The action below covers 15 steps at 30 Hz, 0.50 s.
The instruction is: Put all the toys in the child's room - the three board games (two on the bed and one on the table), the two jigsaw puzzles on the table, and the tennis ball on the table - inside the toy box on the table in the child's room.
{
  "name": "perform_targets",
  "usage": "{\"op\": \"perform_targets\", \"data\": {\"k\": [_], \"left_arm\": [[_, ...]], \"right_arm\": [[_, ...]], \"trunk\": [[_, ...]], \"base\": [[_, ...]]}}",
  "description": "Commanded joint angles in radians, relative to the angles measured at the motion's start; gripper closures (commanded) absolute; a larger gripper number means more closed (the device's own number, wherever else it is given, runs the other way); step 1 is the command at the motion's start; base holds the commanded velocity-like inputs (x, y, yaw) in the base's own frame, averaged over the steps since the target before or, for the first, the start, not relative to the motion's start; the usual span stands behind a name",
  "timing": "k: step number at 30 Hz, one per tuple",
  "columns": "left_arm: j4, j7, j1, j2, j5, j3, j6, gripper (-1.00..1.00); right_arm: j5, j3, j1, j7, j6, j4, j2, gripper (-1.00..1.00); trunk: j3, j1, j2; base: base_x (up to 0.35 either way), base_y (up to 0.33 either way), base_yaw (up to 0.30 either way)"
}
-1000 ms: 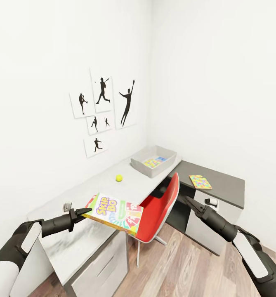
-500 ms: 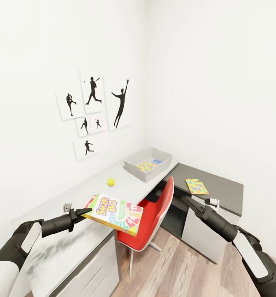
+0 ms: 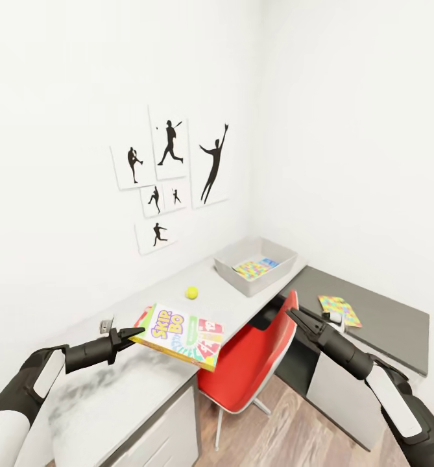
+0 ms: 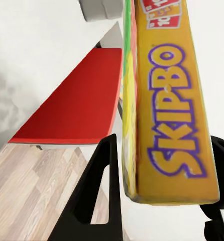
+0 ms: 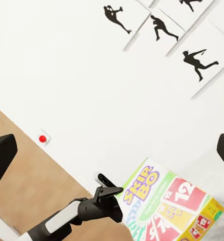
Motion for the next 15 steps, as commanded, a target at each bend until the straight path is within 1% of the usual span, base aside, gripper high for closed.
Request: {"op": "perform_targets", "data": {"k": [1,3,5,15], "left_arm": [[0.0,-0.005,-0.001,-0.001,0.003,0.002,0.005,1.0],[0.001,-0.005,-0.001,-0.001,0.003,0.002,0.003,1.0],[0.0,-0.005,-0.001,-0.001,0.002,0.001,0.003,1.0],[0.0,-0.005,-0.001,-0.002,0.002,0.001,0.002,1.0]], "right_arm": [[-0.007,0.0,-0.001,0.0,0.008,0.0,0.0,-1.0],[-0.008,0.0,-0.001,0.0,0.008,0.0,0.0,-1.0],[-0.008,0.0,-0.001,0.001,0.009,0.0,0.0,-1.0],[-0.009,0.0,-0.001,0.001,0.01,0.0,-0.001,-1.0]], "trunk": [[-0.002,0.001,-0.002],[-0.002,0.001,-0.002],[-0.002,0.001,-0.002],[-0.002,0.001,-0.002]], "base": [[0.203,-0.07,0.271],[0.201,-0.103,0.162],[0.199,-0.137,0.058],[0.195,-0.18,0.003]]}}
